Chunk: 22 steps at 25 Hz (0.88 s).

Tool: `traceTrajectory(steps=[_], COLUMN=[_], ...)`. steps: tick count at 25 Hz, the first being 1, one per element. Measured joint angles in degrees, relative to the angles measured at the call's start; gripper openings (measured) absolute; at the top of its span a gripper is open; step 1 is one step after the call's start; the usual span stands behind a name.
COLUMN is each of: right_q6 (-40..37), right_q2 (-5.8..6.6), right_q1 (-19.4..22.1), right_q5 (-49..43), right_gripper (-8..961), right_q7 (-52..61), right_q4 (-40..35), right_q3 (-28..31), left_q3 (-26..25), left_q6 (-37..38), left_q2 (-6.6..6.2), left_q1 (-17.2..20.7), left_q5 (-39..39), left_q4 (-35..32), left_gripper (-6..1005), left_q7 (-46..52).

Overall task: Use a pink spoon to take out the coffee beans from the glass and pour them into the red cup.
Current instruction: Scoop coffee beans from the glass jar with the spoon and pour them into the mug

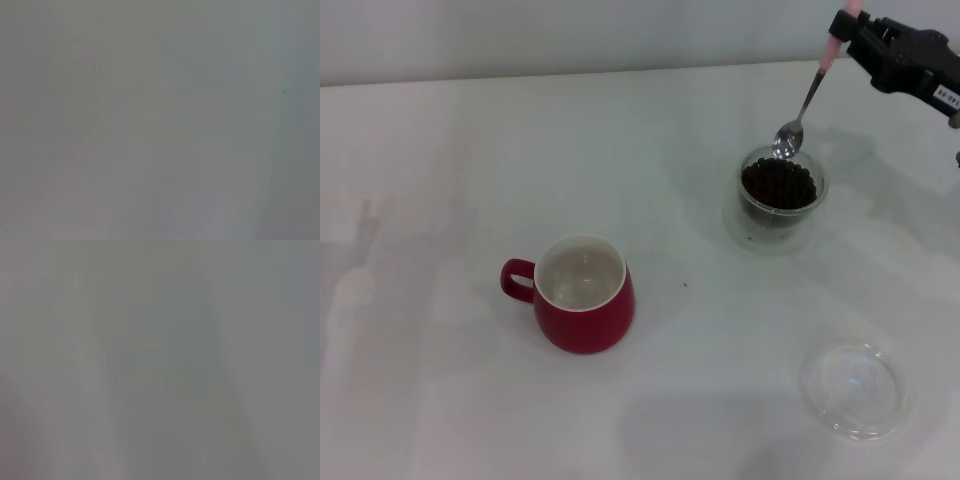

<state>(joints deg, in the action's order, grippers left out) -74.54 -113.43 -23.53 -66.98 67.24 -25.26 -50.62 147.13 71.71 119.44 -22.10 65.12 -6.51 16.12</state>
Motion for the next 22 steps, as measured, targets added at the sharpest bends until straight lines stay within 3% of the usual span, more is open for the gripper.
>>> traceTrajectory(steps=[14, 22], right_q6=[2.67, 5.13], right_q2=[-0.26, -1.15], right_q1=[0.38, 0.56], right_q5=[-1.67, -1.65], right_gripper=[162, 165], right_q7=[-1.02, -1.29], right_q4=[2.98, 4.04], right_q3=[-0.21, -0.18], left_q3=[0.02, 0.02], left_q6=[-2.21, -2.6], left_q2=[0.0, 0.03], left_q1=[-1.28, -1.28], left_q5=[0.01, -0.09], left_q4=[-0.58, -0.78], left_gripper=[879, 879], left_q7=[0.06, 0.05])
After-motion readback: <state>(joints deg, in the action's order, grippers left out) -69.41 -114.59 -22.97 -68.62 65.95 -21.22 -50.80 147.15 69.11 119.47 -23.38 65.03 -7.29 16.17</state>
